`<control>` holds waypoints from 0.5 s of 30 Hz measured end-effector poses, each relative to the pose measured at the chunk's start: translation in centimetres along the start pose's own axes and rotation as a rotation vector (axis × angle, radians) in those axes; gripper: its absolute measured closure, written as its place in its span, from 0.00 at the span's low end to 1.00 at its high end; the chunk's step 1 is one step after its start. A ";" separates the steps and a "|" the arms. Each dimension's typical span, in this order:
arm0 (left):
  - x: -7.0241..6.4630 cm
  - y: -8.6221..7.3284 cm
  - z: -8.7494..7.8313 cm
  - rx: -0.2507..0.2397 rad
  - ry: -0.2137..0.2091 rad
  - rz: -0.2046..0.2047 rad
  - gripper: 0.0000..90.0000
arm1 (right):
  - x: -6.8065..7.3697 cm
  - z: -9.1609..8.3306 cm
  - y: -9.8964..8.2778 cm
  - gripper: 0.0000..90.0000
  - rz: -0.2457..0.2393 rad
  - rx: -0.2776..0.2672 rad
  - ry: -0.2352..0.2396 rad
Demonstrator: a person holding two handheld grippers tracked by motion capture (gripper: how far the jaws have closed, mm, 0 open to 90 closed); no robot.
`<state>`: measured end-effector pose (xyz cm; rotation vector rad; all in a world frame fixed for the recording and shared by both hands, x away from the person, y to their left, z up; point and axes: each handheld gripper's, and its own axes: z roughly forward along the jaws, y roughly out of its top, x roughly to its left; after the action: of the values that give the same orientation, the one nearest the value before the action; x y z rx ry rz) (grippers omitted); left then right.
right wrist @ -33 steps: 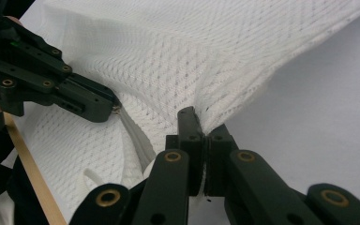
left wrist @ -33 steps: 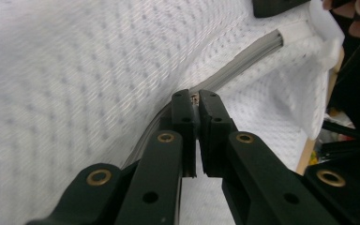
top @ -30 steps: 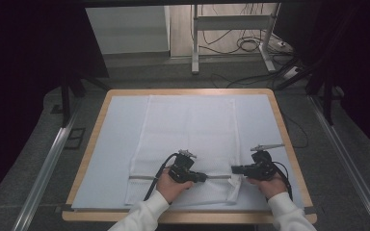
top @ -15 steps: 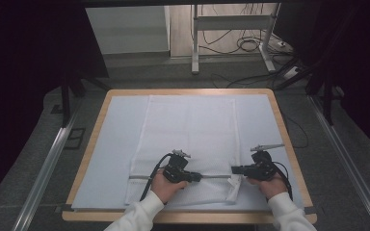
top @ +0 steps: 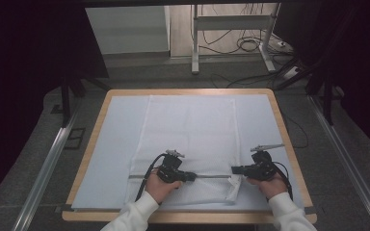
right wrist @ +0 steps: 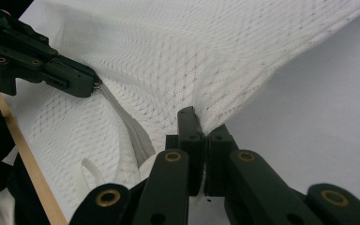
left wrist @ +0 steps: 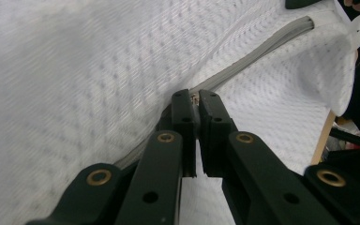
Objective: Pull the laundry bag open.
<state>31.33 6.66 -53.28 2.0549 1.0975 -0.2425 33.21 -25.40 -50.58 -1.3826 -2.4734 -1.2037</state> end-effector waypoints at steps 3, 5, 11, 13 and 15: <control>0.0 -0.3 -0.4 -0.010 0.008 -0.004 0.96 | 0.0 0.0 0.0 0.97 0.003 0.000 0.001; 0.1 -0.4 -0.6 -0.011 0.020 -0.001 0.96 | 0.0 0.0 0.0 0.97 0.000 0.000 -0.003; 0.5 -0.9 -1.2 -0.018 0.016 -0.016 0.96 | 0.0 -0.1 0.0 0.97 -0.001 -0.002 -0.003; 0.7 -1.0 -1.5 -0.018 0.016 -0.012 0.96 | 0.0 -0.1 0.0 0.97 -0.002 -0.002 -0.001; 0.8 -1.1 -1.8 -0.018 0.016 -0.013 0.96 | 0.0 -0.1 0.0 0.97 -0.003 -0.002 -0.002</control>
<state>30.65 8.74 -53.06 2.0373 1.1189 -0.2225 33.17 -25.46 -50.56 -1.3825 -2.4773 -1.2062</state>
